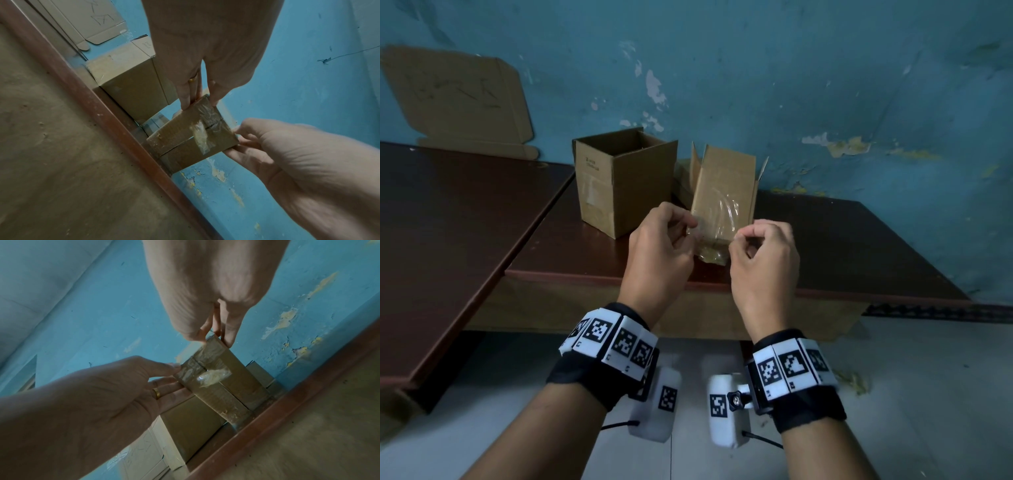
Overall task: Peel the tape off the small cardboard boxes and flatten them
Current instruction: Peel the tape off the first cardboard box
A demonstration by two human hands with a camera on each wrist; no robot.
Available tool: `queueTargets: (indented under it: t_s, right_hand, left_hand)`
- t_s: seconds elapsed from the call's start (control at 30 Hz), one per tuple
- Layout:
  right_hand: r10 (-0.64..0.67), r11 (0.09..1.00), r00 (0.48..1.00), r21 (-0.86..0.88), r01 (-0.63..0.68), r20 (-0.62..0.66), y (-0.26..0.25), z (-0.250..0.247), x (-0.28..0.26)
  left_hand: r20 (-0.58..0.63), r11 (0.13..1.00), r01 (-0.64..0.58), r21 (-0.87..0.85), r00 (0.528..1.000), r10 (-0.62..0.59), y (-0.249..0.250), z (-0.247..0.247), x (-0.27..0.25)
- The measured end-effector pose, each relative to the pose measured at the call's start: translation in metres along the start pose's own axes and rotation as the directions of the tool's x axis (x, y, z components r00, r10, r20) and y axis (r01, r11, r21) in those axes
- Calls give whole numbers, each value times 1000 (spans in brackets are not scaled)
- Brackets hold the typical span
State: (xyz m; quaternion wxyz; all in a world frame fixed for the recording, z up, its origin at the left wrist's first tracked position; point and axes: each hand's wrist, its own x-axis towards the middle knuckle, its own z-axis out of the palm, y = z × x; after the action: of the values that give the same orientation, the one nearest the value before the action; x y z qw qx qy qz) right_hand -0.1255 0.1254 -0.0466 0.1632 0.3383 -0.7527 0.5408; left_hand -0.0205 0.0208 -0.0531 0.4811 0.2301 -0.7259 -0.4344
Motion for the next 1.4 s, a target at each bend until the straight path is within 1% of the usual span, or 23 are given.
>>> queueTargets:
  t_s: [0.17,0.27,0.43,0.6,0.77,0.93,1.07,1.13,1.17,1.27,1.4]
  right_hand:
    - [-6,999,999,46,8,-46,1,0,0]
    - [-33,999,999,39,34,-42,2,0,1]
    - [-30,998,999,-59,31,18,5,-2,2]
    - [-8,996,999,-87,12,50,7,0,1]
    - [12,999,995,-49,-7,104,6,-2,4]
    - [60,997,980,33,-67,189,5,-6,8]
    - [55,995,973,74,-73,223,4,-8,9]
    - [53,992,978,104,-75,203,5,-9,9]
    - [49,989,984,126,-72,173,5,-8,8]
    - [-2,988,997,157,-10,80,4,-6,3]
    - [-30,997,996,79,23,87,4,-3,0]
  left_hand:
    - [8,1000,-1,12,1000,0,1,-1,0]
    - [7,1000,-2,18,1000,2,2,-2,-1]
    - [16,999,-19,29,1000,18,1,-1,-1]
    - [40,1000,-19,7,999,18,1,1,-1]
    - [36,999,-25,20,999,24,2,1,-1]
    - [26,999,-29,22,999,28,0,-1,0]
    - [32,999,-41,14,999,41,0,-1,-1]
    - [43,999,-43,21,998,42,0,-1,-1]
    - [49,999,-40,26,998,39,0,-1,0]
    - [48,998,-26,50,999,23,0,-1,1]
    - [43,997,-20,76,999,17,0,-2,1]
